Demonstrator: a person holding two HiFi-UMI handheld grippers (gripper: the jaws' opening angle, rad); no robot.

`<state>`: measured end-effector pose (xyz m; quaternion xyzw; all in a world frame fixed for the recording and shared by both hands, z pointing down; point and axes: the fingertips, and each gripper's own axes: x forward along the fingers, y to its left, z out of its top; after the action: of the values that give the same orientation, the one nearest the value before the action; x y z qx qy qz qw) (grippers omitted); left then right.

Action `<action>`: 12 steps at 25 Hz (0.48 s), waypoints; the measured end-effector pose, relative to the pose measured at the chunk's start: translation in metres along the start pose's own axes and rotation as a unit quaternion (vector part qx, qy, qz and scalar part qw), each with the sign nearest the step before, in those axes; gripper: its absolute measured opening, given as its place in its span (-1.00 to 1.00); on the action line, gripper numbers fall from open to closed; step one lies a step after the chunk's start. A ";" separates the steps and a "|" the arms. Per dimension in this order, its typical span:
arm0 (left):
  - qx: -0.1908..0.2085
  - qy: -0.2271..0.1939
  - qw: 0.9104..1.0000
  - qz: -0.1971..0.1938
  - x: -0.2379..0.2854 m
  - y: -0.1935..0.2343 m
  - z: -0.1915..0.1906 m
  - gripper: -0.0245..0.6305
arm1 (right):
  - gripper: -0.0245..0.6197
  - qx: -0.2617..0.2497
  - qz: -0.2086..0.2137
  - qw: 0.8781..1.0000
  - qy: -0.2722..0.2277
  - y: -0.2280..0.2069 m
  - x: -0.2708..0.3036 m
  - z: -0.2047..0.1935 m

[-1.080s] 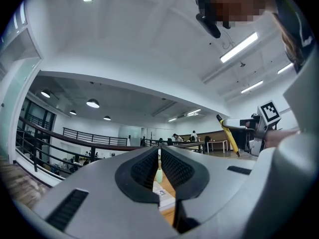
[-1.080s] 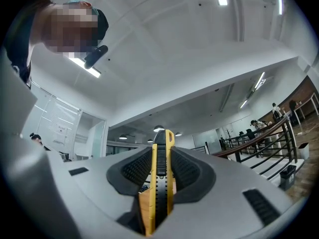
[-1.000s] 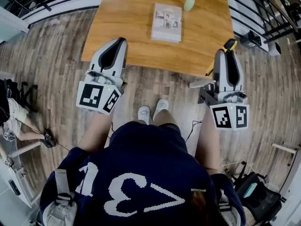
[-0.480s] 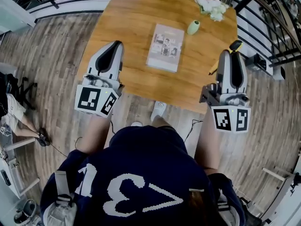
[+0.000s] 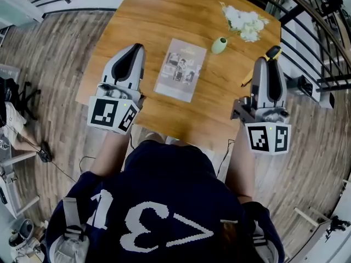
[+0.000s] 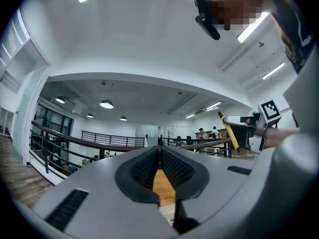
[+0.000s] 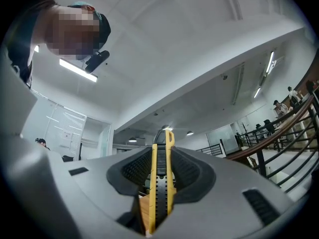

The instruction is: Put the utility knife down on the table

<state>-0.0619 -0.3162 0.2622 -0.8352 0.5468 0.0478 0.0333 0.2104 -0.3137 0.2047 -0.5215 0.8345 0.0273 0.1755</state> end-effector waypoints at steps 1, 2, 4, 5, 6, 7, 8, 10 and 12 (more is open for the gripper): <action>0.000 0.003 1.000 -0.001 0.005 -0.001 -0.002 -0.84 | -0.53 0.004 0.000 1.000 0.004 -0.003 0.002 -0.004; -0.001 0.007 1.000 -0.001 0.009 -0.002 -0.005 -0.84 | -0.53 0.008 -0.001 1.000 0.009 -0.006 0.004 -0.010; -0.002 0.013 1.000 -0.003 0.017 -0.003 -0.011 -0.84 | -0.53 0.016 -0.003 1.000 0.020 -0.012 0.008 -0.022; -0.003 0.015 1.000 -0.006 0.022 -0.003 -0.014 -0.84 | -0.53 0.019 -0.005 0.999 0.025 -0.014 0.010 -0.028; -0.004 0.018 1.000 -0.009 0.026 -0.004 -0.018 -0.84 | -0.53 0.021 -0.007 0.999 0.031 -0.017 0.012 -0.034; -0.006 0.022 1.000 -0.013 0.031 -0.004 -0.022 -0.84 | -0.53 0.024 -0.011 0.999 0.039 -0.018 0.013 -0.041; -0.009 0.027 0.999 -0.018 0.035 -0.005 -0.026 -0.84 | -0.53 0.026 -0.016 0.998 0.048 -0.020 0.013 -0.049; -0.014 0.037 0.999 -0.030 0.044 -0.006 -0.036 -0.84 | -0.53 0.032 -0.028 0.996 0.072 -0.026 0.013 -0.069; -0.021 0.048 0.998 -0.042 0.053 -0.007 -0.047 -0.84 | -0.53 0.037 -0.044 0.993 0.102 -0.034 0.013 -0.095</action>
<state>-0.0325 -0.3665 0.3029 -0.8592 0.5112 0.0174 -0.0086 0.2104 -0.3618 0.2944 -0.5505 0.8250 -0.0649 0.1100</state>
